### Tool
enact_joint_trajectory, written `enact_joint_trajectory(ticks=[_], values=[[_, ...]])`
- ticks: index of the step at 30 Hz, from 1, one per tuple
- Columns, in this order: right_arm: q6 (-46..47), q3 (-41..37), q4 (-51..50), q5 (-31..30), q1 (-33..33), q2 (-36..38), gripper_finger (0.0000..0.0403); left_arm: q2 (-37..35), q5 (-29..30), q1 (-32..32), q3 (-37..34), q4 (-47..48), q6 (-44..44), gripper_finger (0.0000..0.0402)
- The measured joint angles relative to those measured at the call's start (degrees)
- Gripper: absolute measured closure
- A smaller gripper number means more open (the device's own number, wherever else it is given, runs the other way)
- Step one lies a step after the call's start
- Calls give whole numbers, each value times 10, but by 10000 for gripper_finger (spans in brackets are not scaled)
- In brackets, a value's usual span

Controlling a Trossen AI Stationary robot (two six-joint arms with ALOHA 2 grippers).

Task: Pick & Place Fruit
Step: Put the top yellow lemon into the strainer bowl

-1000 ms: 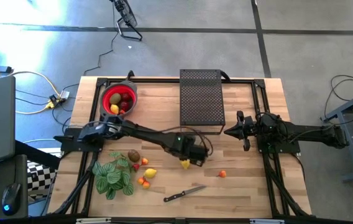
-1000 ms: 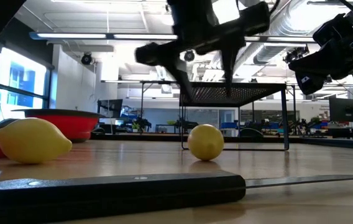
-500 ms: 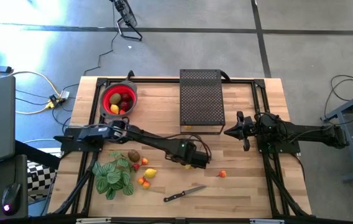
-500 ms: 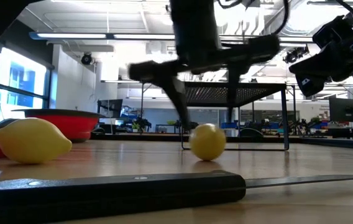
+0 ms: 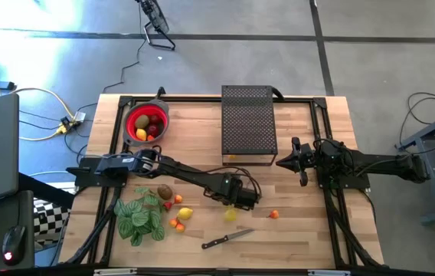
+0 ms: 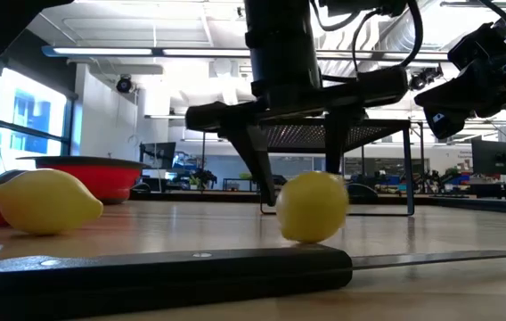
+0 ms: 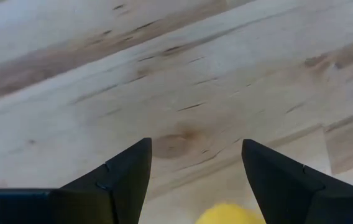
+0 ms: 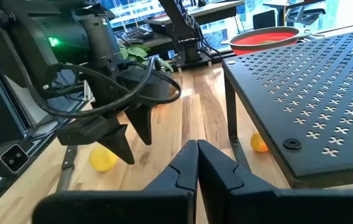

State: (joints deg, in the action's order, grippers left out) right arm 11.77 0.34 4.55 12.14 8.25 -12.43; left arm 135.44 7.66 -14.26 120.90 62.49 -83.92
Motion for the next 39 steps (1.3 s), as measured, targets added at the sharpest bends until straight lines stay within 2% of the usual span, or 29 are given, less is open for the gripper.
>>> enact_joint_trajectory(ticks=[6, 11, 17, 24, 29, 34, 39], values=[[0, 0, 0, 0, 0, 0, 401, 0, -1, 1, 0, 0, 86, 158], [2, 0, 0, 0, 0, 0, 401, -1, -4, 1, 0, 0, 87, 158], [5, 0, 0, 0, 0, 0, 401, -3, -37, 0, 0, -3, 89, 158], [6, 0, -1, 0, 0, 0, 401, -3, -37, 1, 0, -7, 116, 158], [15, 0, -13, 13, 0, -2, 401, -3, -19, 2, 0, -9, 131, 158], [45, 0, -14, 18, 0, -13, 401, -3, 39, 0, 0, -11, 121, 158], [45, 0, -13, 15, 0, -17, 401, -3, 45, 0, 0, -11, 121, 158]])
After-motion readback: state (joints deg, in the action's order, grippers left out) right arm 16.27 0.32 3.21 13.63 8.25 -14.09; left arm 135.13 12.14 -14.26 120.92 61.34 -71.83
